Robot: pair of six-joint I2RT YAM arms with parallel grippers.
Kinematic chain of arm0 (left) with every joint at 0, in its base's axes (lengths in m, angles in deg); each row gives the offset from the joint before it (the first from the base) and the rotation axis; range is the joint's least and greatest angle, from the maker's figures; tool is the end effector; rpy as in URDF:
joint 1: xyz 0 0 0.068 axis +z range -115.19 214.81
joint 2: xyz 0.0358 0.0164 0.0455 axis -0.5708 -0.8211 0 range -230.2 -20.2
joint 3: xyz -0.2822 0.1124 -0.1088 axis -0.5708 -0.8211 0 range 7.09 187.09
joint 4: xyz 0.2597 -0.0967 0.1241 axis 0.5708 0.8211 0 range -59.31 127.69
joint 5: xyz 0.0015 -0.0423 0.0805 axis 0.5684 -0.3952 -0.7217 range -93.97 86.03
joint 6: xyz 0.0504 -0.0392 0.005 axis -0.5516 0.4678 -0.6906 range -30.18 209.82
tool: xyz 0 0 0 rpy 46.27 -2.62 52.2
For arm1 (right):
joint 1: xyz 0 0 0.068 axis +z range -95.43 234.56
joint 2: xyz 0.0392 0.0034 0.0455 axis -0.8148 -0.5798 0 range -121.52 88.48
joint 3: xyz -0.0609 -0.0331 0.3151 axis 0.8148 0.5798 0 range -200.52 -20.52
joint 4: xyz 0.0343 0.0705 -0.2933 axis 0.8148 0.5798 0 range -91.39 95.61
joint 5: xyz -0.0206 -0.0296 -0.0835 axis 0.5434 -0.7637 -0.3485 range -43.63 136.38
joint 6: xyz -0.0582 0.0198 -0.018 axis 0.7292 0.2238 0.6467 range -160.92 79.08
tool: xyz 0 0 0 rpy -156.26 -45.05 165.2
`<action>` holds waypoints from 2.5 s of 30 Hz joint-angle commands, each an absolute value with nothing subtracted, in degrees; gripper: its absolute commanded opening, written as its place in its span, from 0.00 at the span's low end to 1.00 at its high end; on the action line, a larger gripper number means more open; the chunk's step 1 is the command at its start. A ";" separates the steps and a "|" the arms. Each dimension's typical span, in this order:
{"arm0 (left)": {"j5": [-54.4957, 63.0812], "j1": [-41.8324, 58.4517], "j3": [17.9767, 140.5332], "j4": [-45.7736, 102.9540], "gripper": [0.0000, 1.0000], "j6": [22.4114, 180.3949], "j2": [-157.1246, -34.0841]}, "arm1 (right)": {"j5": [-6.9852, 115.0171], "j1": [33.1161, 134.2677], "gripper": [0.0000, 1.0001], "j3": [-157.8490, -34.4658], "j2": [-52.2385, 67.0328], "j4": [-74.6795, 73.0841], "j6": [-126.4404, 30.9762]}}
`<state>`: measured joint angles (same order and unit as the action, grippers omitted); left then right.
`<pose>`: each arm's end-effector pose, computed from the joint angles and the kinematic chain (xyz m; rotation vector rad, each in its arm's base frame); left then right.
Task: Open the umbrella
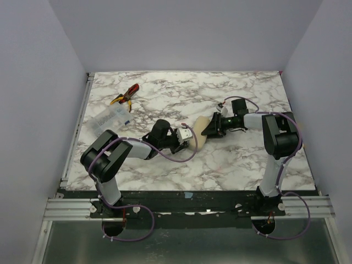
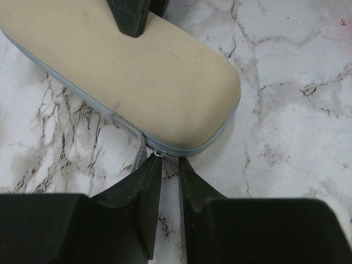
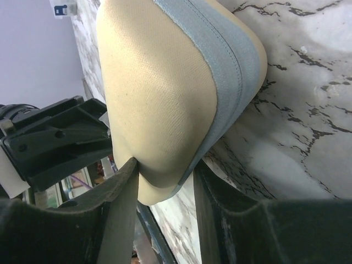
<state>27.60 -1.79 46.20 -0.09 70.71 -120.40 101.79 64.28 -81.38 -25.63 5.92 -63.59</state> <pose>0.2807 -0.2407 0.1406 1.2673 1.6775 -0.7610 0.4074 0.1112 0.1161 -0.0616 2.5685 1.4702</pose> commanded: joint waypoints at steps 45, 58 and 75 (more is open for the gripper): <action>30.81 1.67 54.37 16.15 0.00 93.09 -121.88 | 93.02 62.86 0.79 -74.67 -8.48 19.55 -35.43; 34.09 2.87 59.21 22.56 0.00 91.50 -124.08 | 97.21 66.04 0.96 -84.43 -4.22 34.75 31.71; 33.43 2.91 60.32 23.21 0.00 90.10 -124.71 | 95.46 69.62 1.00 -96.71 -18.50 49.43 65.95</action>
<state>32.15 2.82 58.61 22.42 91.34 -123.83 95.39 69.15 -93.67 -16.86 45.87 60.31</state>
